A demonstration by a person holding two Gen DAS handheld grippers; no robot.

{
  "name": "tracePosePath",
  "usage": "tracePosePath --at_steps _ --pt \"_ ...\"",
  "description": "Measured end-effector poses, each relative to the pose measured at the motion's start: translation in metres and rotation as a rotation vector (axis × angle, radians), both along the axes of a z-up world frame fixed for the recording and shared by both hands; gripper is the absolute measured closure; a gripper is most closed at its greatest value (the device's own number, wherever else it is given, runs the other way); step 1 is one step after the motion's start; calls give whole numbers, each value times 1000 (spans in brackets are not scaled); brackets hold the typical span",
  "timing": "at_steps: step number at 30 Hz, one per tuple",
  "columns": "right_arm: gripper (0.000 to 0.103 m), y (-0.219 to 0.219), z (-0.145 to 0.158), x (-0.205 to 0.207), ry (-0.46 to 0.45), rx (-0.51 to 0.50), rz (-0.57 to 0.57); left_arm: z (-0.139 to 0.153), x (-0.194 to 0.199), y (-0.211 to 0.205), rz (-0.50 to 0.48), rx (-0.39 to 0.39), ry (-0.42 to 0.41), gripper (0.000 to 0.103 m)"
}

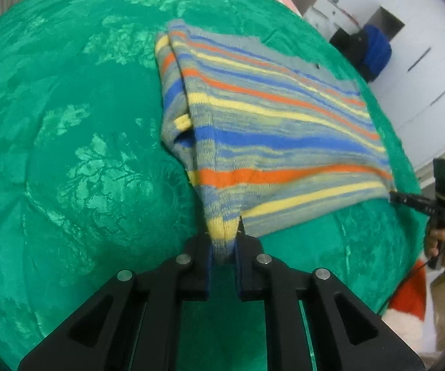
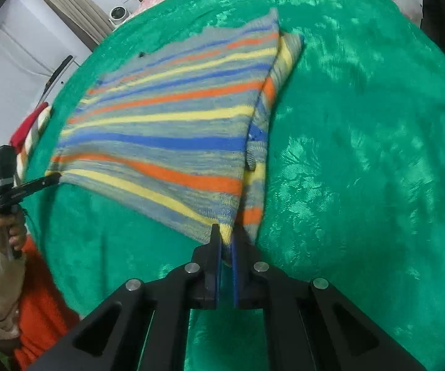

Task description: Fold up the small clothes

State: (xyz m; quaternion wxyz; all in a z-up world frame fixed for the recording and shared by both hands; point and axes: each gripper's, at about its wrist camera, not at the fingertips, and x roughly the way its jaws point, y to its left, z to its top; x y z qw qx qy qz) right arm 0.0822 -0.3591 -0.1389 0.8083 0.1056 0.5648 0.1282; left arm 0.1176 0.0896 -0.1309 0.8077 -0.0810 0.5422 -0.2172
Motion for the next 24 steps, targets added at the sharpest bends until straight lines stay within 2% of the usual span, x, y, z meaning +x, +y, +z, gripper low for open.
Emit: tracePosePath --at_steps 1,2,3,4,5,6,7,8,9,12,14,16,20,22,24 --pt "98 -2 -1 2 -11 12 -13 1 -2 3 18 -15 9 87" --pt "98 -4 1 1 -22 28 -26 3 -5 6 38 -26 16 81" --pt "95 -8 4 -3 -48 46 -38 7 -12 11 59 -32 13 66" --pt "88 -10 8 -9 -76 63 -44 12 -22 15 75 -27 -9 56" --pt "85 -12 11 -17 -98 70 -54 20 -33 19 95 -7 -58 39" --pt "72 -15 14 -24 -122 66 -68 25 -41 21 113 9 -103 26" --pt "54 -18 20 -37 -169 50 -91 30 -49 24 136 24 -148 22" --pt "46 -21 24 -50 -219 33 -113 34 -59 29 178 45 -204 16" --pt "39 -23 26 -62 -262 19 -140 35 -64 34 213 58 -231 12" --pt "39 -32 22 -87 -337 -3 -227 29 -68 41 351 122 -281 12" --pt "39 -33 16 -96 -378 -37 -280 21 -68 50 399 151 -297 12" --pt "39 -36 8 -104 -401 -68 -337 9 -64 51 434 219 -325 12" --pt "38 -26 6 -106 -418 -147 -356 -12 -70 49 410 316 -365 10" --pt "33 -25 4 -105 -418 -157 -346 -16 -74 46 394 323 -393 6" --pt "31 -23 0 -105 -417 -169 -339 -16 -73 48 386 320 -392 3"
